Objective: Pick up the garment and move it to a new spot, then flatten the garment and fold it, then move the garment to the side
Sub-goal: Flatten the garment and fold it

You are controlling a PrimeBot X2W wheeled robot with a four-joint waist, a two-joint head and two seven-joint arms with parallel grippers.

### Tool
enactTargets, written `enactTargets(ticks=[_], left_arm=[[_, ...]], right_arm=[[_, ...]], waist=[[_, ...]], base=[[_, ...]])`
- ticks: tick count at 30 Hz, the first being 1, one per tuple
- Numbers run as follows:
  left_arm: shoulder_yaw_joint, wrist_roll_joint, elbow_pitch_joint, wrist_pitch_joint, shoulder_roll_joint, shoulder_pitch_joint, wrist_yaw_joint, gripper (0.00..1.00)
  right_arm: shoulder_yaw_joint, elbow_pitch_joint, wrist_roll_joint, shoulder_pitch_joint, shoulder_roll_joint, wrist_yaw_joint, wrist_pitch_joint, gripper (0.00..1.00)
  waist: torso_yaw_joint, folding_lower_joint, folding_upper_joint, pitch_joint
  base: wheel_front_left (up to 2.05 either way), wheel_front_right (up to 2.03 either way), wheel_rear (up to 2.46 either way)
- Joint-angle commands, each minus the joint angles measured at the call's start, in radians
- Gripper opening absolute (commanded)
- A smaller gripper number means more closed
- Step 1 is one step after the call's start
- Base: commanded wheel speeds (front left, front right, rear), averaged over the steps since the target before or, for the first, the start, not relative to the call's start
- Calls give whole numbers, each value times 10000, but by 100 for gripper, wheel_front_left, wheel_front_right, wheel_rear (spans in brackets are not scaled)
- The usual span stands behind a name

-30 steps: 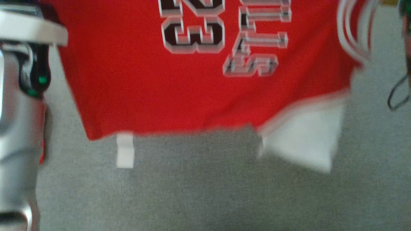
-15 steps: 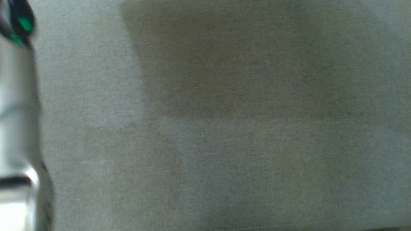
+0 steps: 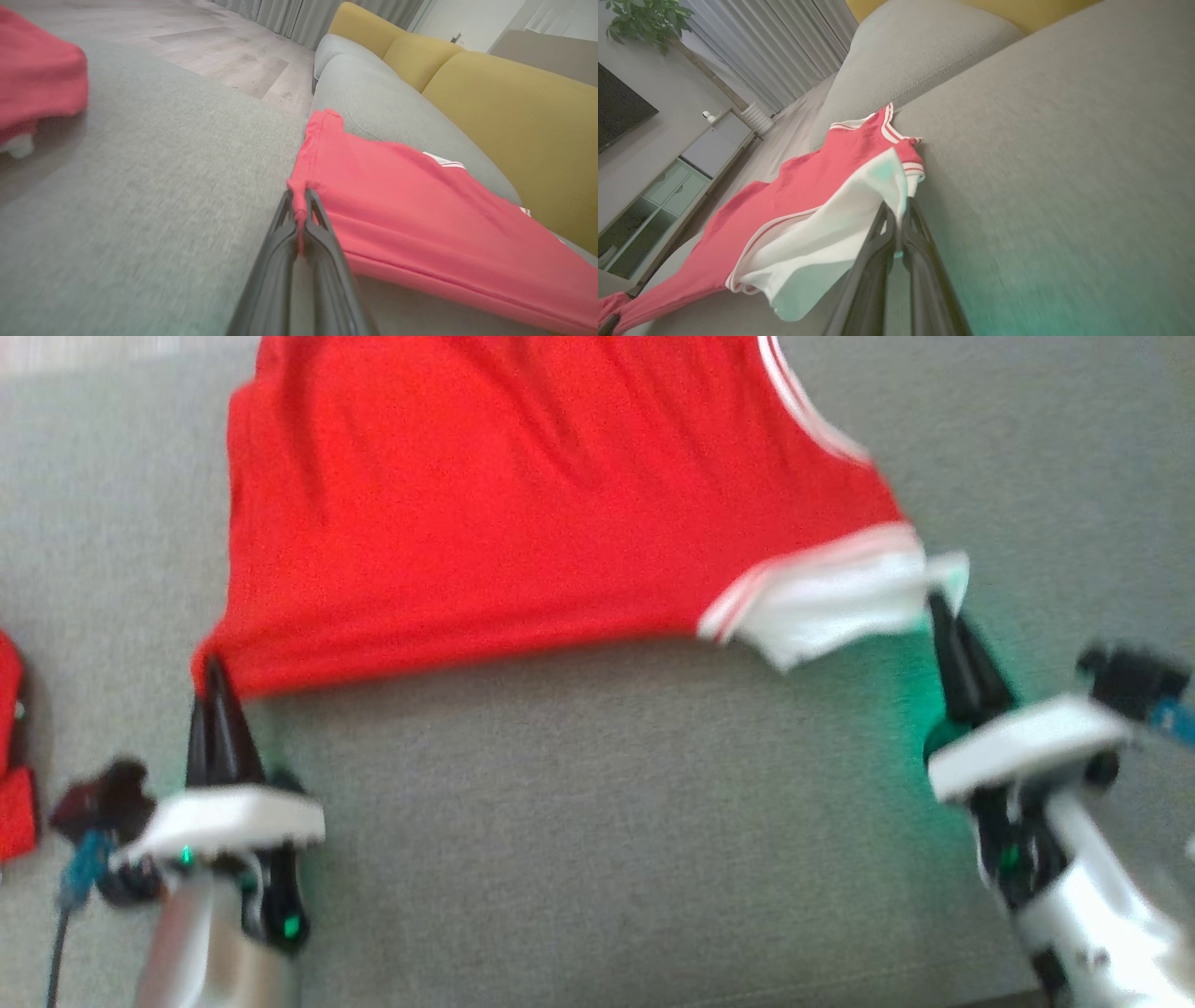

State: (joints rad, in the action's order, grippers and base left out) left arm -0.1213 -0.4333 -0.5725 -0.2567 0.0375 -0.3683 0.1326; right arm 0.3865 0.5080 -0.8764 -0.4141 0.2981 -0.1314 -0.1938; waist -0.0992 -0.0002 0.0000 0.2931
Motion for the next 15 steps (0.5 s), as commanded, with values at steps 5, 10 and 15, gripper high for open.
enactTargets(ticks=[5,10,15], left_arm=[[-475,-26,692,-50,146,1579,-22,0],[-380,-304,1047,-50,132,2963,-21,0],[37,-518,1629,-51,130,3937,-21,0]], right_arm=[[-8,-1185,-595,1903,449,7,-169,0],[-110,-1743,-900,3286,625,7,-12,0],[-272,-2447,-1135,3845,584,7,49,0]], waist=[[-451,2,0,-985],[-583,2,0,-1760],[-538,2,0,-2100]], base=[[0,0,0],[0,0,0],[0,0,0]])
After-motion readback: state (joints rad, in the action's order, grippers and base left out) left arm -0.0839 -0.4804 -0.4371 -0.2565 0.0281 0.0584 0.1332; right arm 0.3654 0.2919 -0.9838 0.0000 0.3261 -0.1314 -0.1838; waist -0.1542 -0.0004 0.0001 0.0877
